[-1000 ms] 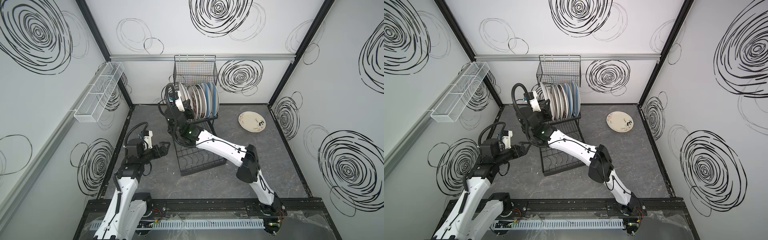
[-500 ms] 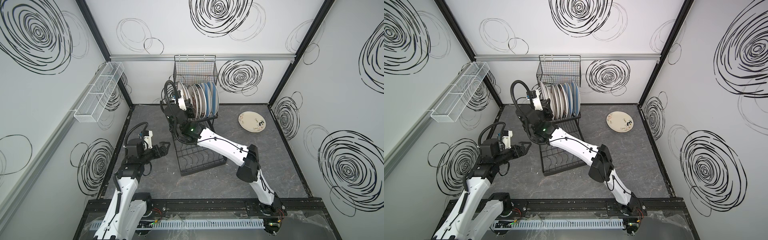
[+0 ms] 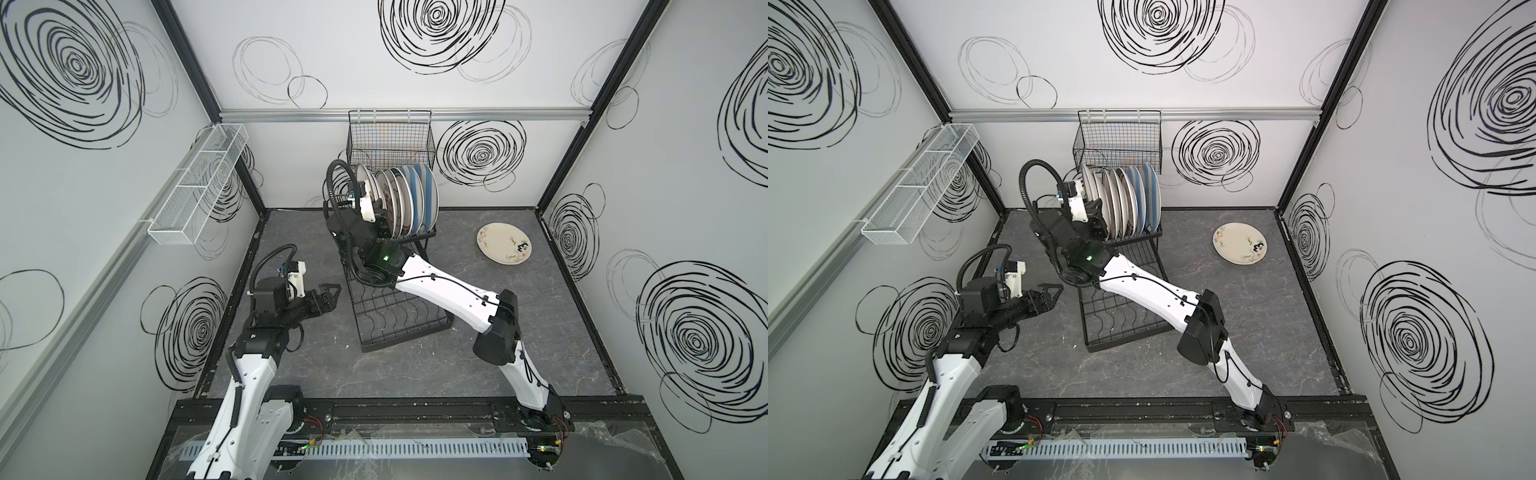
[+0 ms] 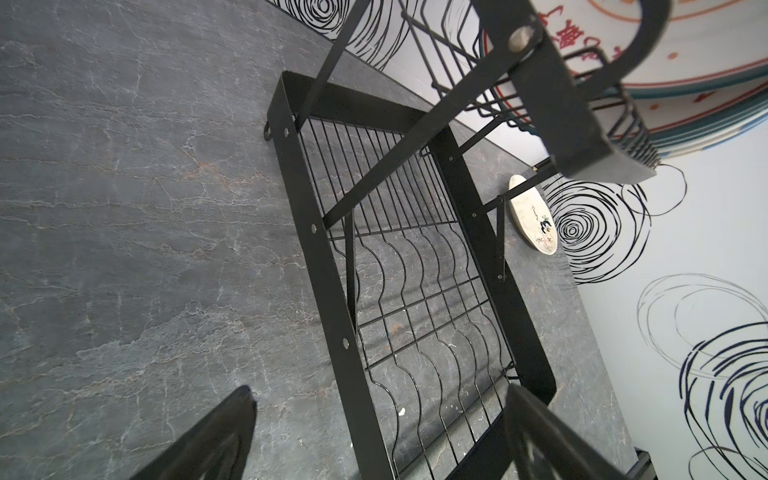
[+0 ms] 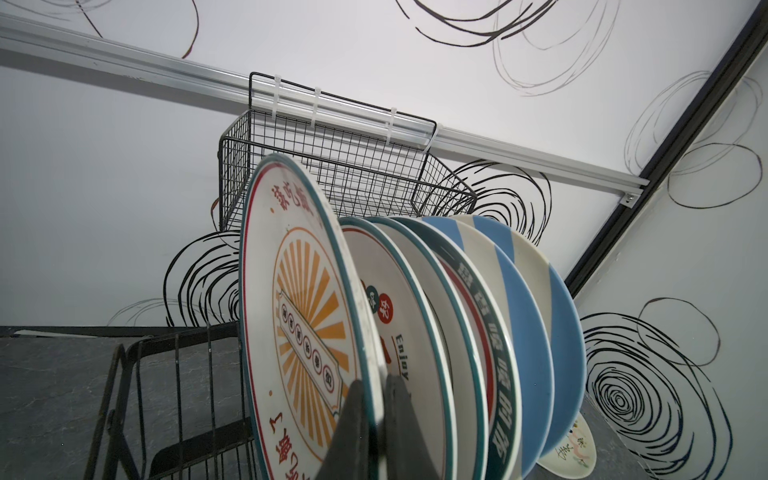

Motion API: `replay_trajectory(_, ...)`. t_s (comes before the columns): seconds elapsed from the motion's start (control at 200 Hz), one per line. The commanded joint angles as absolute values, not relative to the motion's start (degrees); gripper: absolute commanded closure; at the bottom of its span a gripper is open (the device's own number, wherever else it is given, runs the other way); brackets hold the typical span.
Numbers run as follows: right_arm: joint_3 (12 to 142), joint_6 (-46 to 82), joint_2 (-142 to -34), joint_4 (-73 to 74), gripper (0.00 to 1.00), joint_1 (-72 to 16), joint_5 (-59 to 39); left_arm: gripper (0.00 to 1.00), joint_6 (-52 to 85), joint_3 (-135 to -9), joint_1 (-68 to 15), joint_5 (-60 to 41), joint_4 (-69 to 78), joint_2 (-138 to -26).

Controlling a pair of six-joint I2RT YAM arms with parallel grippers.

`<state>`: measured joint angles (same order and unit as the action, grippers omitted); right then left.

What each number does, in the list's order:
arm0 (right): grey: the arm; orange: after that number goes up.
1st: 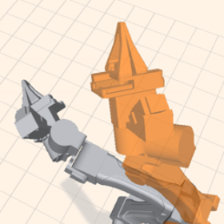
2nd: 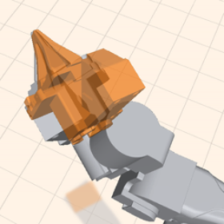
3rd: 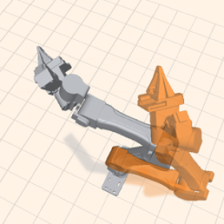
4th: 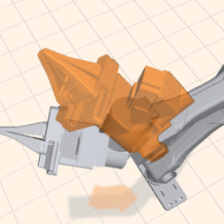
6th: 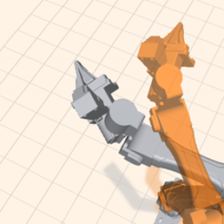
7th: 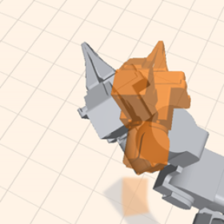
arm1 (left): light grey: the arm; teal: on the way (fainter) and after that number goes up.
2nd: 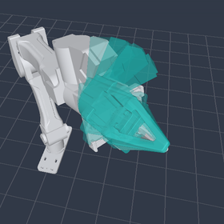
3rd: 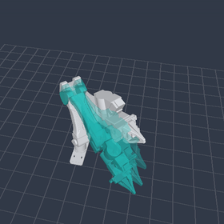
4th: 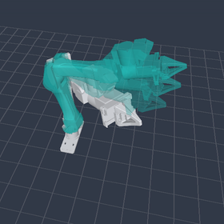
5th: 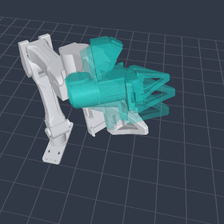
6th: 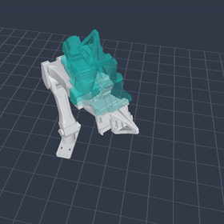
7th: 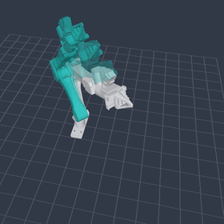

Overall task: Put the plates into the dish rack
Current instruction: 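Lower the orange-sunburst plate into the front rack slot with the right gripper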

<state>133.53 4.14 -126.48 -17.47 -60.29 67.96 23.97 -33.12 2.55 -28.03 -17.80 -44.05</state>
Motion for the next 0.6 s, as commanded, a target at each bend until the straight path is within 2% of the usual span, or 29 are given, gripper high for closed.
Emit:
replay_trajectory(0.0,133.51,8.17,-126.31,-22.77,0.96,-59.48,68.47,0.04,23.06,-32.52,2.02,-27.78,-15.47,-43.23)
replay_trajectory(0.305,133.40,7.69,-125.43,-23.19,0.91,-60.64,69.70,0.04,23.11,-32.58,1.50,-27.69,-15.42,-43.07)
replay_trajectory(0.595,133.49,7.91,-124.72,-23.90,0.79,-61.60,70.05,0.04,23.12,-32.55,1.14,-27.34,-15.56,-42.45)
